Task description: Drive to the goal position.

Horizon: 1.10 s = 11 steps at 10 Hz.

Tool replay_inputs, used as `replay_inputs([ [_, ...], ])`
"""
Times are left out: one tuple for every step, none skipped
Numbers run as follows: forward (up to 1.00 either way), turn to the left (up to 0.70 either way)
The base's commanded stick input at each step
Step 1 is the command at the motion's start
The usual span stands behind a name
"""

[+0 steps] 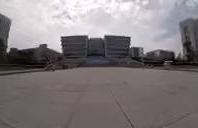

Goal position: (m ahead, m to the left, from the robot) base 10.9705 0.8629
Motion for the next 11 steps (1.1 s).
replay_inputs([
  [0.67, 0.00],
  [0.67, 0.00],
  [0.67, 0.00],
  [0.67, 0.00],
  [0.67, 0.00],
  [0.67, 0.00],
  [0.67, 0.00],
  [0.67, 0.00],
  [0.67, 0.00],
  [0.67, 0.00],
  [0.67, 0.00],
])
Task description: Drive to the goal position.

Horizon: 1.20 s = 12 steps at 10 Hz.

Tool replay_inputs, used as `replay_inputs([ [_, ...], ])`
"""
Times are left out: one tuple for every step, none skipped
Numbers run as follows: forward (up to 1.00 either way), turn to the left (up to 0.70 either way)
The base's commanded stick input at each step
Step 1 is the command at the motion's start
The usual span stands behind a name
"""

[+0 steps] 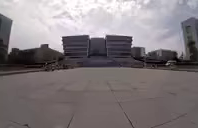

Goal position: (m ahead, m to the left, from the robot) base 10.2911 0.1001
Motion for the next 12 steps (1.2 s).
replay_inputs([
  [0.67, 0.00],
  [0.67, 0.00],
  [0.67, 0.00],
  [0.67, 0.00],
  [0.67, 0.00],
  [0.67, 0.00],
  [0.67, 0.00],
  [0.67, 0.00],
  [0.67, 0.00],
  [0.67, 0.00],
  [0.67, 0.00],
  [0.67, 0.00],
])
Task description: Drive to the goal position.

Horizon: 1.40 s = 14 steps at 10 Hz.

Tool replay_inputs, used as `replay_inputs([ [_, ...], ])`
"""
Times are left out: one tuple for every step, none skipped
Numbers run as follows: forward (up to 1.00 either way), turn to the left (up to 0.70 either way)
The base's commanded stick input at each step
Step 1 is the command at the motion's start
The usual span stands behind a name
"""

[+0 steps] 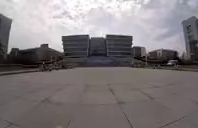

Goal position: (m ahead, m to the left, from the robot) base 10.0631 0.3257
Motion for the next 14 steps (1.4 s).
replay_inputs([
  [0.67, 0.00],
  [0.67, 0.00],
  [0.67, 0.00],
  [0.67, 0.00],
  [0.67, 0.00],
  [0.67, 0.00],
  [0.67, 0.00],
  [0.67, 0.00],
  [0.67, 0.00],
  [0.67, 0.00],
  [0.67, 0.00],
  [0.67, 0.00],
  [0.67, 0.00],
  [0.67, 0.00],
])
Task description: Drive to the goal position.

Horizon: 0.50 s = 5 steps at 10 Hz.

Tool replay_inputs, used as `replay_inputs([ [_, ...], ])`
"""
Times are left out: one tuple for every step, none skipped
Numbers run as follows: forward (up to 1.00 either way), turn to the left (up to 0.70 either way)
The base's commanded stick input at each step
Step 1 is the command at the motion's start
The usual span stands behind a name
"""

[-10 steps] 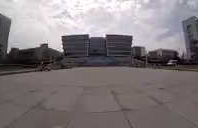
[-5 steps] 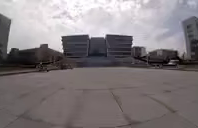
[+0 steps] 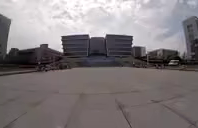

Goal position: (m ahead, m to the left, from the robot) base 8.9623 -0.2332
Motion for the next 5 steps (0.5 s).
replay_inputs([
  [0.67, 0.00],
  [0.67, 0.00],
  [0.67, 0.00],
  [0.67, 0.00],
  [0.67, 0.00],
])
